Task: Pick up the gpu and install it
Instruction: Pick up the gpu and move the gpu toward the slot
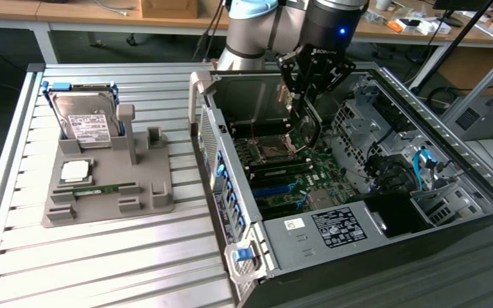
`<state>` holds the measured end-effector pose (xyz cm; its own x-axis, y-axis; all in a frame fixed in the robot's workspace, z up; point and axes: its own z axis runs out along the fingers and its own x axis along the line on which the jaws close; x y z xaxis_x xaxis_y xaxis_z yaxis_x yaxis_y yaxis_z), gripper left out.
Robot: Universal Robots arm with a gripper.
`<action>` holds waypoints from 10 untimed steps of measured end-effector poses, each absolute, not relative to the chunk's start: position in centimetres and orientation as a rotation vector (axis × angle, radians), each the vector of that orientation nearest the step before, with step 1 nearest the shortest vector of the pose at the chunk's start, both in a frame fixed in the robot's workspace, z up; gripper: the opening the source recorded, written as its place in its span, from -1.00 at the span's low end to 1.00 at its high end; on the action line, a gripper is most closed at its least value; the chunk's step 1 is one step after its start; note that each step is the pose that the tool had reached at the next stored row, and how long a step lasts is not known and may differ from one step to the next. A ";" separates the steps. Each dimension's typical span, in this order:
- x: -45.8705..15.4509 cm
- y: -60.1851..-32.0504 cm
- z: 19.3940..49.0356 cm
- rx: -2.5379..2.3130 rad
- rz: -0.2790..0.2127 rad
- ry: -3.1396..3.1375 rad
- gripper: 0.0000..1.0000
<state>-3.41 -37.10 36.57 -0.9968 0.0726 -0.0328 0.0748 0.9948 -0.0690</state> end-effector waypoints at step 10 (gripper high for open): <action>-3.4 -37.1 35.6 0.115 -0.109 3.107 -0.47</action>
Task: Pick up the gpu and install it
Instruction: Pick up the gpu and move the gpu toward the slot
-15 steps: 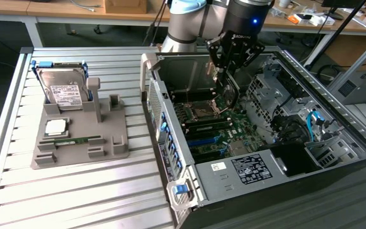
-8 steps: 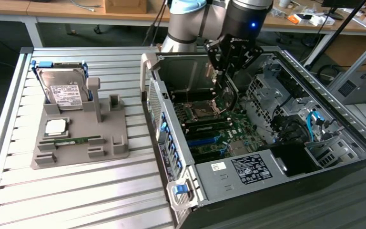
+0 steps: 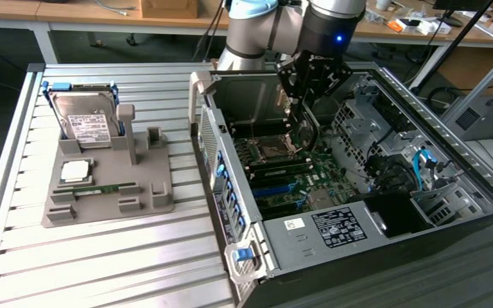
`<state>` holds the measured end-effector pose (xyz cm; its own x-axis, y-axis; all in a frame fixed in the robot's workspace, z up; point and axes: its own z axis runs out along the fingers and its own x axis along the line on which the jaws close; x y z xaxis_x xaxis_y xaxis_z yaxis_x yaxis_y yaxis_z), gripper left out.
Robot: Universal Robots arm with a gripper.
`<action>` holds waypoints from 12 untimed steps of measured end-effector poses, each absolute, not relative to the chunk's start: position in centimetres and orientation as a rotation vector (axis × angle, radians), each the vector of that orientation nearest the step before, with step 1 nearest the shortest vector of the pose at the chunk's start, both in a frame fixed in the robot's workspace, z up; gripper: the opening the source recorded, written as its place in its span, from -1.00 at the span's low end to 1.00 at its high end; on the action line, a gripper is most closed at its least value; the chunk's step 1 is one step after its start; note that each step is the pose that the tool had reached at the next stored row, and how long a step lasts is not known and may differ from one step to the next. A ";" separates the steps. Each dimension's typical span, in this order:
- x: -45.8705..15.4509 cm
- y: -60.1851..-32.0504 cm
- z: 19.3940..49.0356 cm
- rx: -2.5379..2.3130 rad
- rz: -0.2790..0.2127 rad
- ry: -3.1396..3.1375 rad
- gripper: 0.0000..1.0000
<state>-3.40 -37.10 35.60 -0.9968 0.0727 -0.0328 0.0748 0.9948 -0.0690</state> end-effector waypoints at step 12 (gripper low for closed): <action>-3.4 -37.1 35.2 0.115 -0.109 3.107 -0.47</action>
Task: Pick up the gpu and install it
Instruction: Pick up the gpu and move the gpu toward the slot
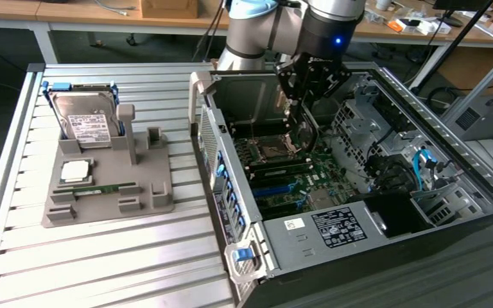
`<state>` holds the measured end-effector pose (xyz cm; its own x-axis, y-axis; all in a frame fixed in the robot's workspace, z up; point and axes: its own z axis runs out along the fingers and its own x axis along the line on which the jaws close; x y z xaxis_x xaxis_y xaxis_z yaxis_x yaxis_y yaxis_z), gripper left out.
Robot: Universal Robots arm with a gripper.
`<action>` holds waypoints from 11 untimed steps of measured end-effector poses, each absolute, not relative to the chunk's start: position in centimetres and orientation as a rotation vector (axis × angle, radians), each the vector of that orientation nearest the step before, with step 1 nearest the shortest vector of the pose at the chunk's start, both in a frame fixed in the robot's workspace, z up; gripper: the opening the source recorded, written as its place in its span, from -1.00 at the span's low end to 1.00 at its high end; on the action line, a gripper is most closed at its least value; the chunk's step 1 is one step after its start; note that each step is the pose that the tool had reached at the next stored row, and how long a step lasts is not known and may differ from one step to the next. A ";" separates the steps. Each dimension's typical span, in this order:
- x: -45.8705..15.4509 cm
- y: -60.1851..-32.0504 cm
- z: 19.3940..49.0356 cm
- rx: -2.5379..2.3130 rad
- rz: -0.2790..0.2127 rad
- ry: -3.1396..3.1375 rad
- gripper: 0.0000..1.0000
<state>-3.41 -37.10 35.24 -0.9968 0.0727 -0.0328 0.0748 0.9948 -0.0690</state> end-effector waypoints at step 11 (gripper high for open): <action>-3.4 -37.1 34.9 0.115 -0.109 3.107 -0.47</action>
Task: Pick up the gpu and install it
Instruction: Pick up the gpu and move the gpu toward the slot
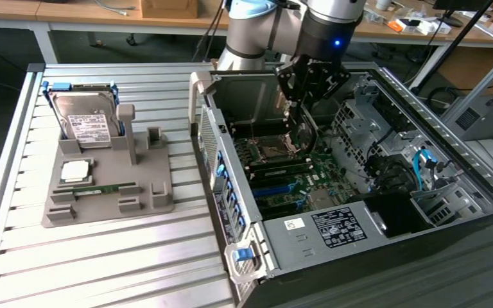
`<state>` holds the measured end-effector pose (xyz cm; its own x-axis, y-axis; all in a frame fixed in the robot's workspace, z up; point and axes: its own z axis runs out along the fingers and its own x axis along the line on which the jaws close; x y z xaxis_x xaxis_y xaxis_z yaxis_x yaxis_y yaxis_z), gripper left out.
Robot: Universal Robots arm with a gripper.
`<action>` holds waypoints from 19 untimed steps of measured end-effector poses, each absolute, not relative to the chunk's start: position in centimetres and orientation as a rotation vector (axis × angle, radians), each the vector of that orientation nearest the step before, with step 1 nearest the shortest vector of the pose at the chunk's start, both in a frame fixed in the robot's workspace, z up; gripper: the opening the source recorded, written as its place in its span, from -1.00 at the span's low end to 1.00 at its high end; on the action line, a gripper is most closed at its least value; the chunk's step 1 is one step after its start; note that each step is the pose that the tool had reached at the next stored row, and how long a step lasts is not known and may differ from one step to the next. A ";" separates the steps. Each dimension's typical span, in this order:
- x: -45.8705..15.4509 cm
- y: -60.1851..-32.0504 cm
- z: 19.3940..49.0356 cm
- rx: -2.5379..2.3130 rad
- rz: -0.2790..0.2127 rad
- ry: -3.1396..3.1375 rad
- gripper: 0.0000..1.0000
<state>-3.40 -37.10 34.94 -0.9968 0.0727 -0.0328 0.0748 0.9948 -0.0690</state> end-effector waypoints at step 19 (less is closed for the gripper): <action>-3.4 -37.1 34.4 0.115 -0.109 3.107 -0.47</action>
<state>-3.40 -37.10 34.41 -0.9968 0.0728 -0.0329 0.0749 0.9948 -0.0689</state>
